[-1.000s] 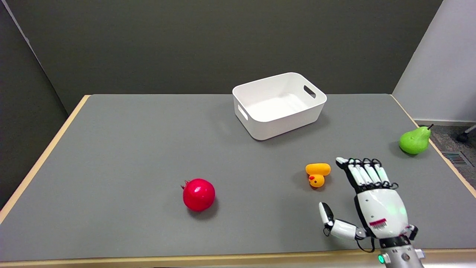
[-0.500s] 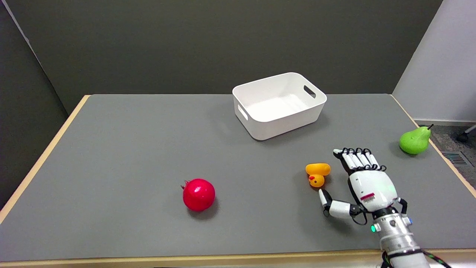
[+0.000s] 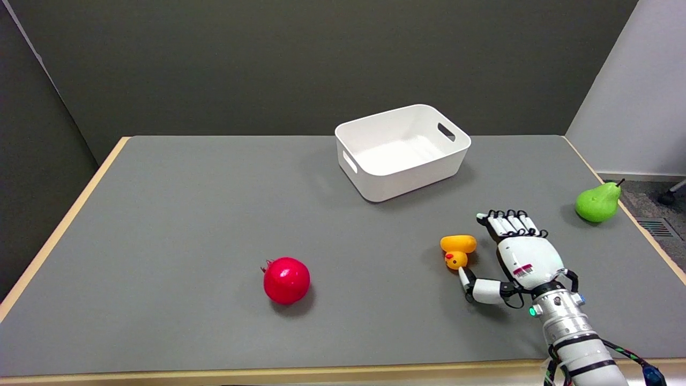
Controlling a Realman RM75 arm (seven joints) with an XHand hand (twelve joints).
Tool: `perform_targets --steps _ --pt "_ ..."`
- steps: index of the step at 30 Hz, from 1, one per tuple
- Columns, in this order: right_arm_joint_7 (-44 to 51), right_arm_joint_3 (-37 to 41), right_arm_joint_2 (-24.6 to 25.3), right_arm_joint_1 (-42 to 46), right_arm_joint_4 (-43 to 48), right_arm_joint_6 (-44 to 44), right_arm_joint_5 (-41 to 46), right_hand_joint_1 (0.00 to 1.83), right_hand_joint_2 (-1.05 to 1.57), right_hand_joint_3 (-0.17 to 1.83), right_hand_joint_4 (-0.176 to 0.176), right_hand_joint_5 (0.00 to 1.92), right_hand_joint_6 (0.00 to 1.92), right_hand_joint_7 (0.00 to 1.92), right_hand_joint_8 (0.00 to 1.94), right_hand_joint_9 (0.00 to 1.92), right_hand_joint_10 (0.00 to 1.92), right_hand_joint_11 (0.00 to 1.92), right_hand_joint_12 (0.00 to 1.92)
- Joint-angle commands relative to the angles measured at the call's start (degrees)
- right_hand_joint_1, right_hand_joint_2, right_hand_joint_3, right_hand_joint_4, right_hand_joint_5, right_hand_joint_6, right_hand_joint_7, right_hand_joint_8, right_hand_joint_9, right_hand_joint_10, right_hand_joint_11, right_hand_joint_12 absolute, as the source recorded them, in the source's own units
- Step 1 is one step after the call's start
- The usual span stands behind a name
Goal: Pick up the yellow duck.
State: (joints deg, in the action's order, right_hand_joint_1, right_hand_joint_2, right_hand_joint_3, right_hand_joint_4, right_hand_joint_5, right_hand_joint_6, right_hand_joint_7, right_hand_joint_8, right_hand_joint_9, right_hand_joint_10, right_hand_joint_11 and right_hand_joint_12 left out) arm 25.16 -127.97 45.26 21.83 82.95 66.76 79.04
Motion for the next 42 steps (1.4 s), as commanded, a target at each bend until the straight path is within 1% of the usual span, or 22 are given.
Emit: perform_targets --steps 1,14,15,17,19,22,24,26,28,30,31,35,38,42 --pt "0.67 1.0 0.54 -1.43 0.84 -7.78 -0.23 0.53 0.58 0.94 -0.068 0.17 0.44 0.22 0.46 0.1 0.75 0.0 1.09" --pt "0.43 1.37 0.62 -1.96 0.55 -9.62 -2.0 0.52 0.58 0.94 -0.072 0.17 0.44 0.23 0.46 0.11 0.75 0.0 1.1" --pt "0.43 1.41 0.58 -1.96 0.51 -9.62 -2.33 0.52 0.58 0.94 -0.076 0.17 0.45 0.24 0.47 0.12 0.76 0.0 1.1" --pt "0.55 1.45 0.58 -2.0 0.48 -9.62 -2.73 0.53 0.61 0.94 -0.109 0.23 0.5 0.35 0.53 0.22 0.82 0.0 1.12" --pt "0.66 1.41 0.47 -2.19 0.37 -9.62 -2.73 0.6 0.64 0.87 -0.124 0.26 0.52 0.41 0.52 0.25 0.89 0.0 1.19" --pt "0.91 1.29 0.34 -2.48 0.24 -9.62 -2.73 0.71 0.7 0.86 -0.142 0.34 0.68 0.53 0.65 0.37 1.01 0.1 1.29" --pt "0.91 1.29 0.34 -2.56 0.24 -9.62 -2.81 0.74 0.72 0.88 -0.149 0.41 0.84 0.58 0.71 0.43 1.05 0.15 1.35" --pt "0.91 1.41 0.34 -2.72 0.24 -9.62 -3.41 0.77 0.76 0.86 -0.153 0.46 1.0 0.63 0.8 0.47 1.09 0.2 1.39" --pt "0.91 1.45 0.38 -3.0 0.16 -9.7 -4.12 0.78 0.79 0.84 -0.15 0.48 1.07 0.65 0.85 0.49 1.12 0.24 1.43" --pt "0.91 1.41 0.57 -3.46 -0.18 -9.88 -4.74 0.98 1.16 0.34 -0.13 0.61 1.54 0.72 0.93 0.55 1.16 0.33 1.58" --pt "0.87 1.37 0.7 -3.68 -0.36 -10.14 -4.96 0.99 1.18 0.31 -0.129 0.62 1.57 0.72 0.94 0.56 1.17 0.35 1.6" --pt "0.51 1.25 1.14 -4.59 -0.99 -11.05 -5.32 1.0 1.15 0.35 -0.123 0.63 1.56 0.75 0.98 0.61 1.21 0.42 1.67" --pt "0.39 1.37 1.42 -5.07 -0.95 -10.65 -6.01 1.0 1.15 0.36 -0.129 0.64 1.56 0.76 0.99 0.62 1.22 0.42 1.7" --pt "-0.52 2.69 1.46 -5.64 0.32 -8.72 -9.62 1.01 1.14 0.37 -0.131 0.64 1.55 0.77 1.01 0.63 1.24 0.43 1.72"
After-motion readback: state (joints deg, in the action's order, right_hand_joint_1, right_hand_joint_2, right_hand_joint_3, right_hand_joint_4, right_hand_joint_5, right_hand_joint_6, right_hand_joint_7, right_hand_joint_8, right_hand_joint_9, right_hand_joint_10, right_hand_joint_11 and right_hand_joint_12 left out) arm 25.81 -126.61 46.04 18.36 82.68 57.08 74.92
